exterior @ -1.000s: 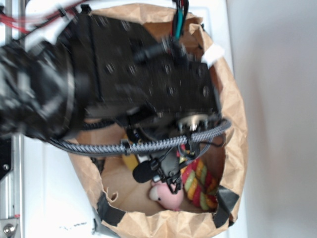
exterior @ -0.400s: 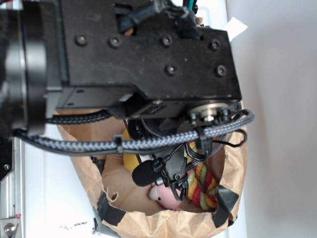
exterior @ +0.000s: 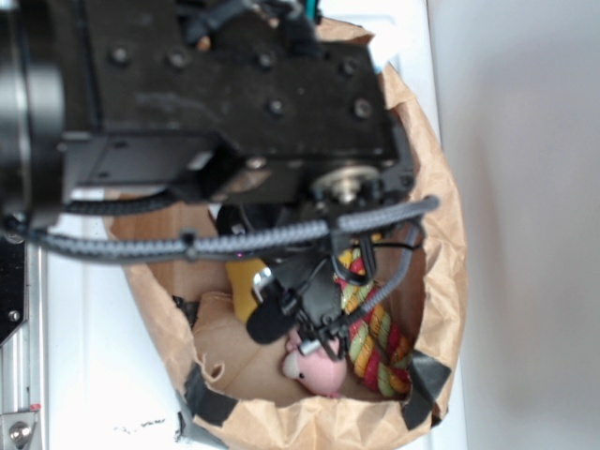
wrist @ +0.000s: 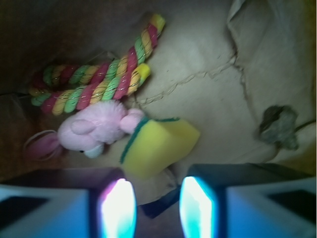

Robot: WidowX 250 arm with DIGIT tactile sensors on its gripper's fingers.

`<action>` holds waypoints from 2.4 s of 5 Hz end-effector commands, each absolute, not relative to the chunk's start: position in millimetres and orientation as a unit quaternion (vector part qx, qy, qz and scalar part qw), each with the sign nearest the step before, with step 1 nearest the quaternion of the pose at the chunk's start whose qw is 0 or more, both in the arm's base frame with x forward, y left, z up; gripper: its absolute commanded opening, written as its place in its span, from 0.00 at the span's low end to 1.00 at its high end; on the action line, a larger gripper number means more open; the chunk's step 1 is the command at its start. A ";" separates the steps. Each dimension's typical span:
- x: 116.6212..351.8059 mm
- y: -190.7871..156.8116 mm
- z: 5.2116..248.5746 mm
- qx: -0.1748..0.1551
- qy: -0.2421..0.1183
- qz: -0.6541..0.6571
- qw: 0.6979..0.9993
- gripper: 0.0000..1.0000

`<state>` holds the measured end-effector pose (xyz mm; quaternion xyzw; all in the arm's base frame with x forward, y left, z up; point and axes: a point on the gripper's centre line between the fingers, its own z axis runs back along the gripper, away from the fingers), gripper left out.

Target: Grab the green sponge.

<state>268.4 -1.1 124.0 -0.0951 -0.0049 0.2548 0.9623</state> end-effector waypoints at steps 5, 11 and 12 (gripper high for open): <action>285.9 -3.2 87.7 -0.101 0.001 0.344 0.933 1.00; 279.7 -23.2 57.5 -0.086 0.034 0.283 0.955 1.00; 279.1 -26.2 48.9 -0.073 0.042 0.280 0.956 1.00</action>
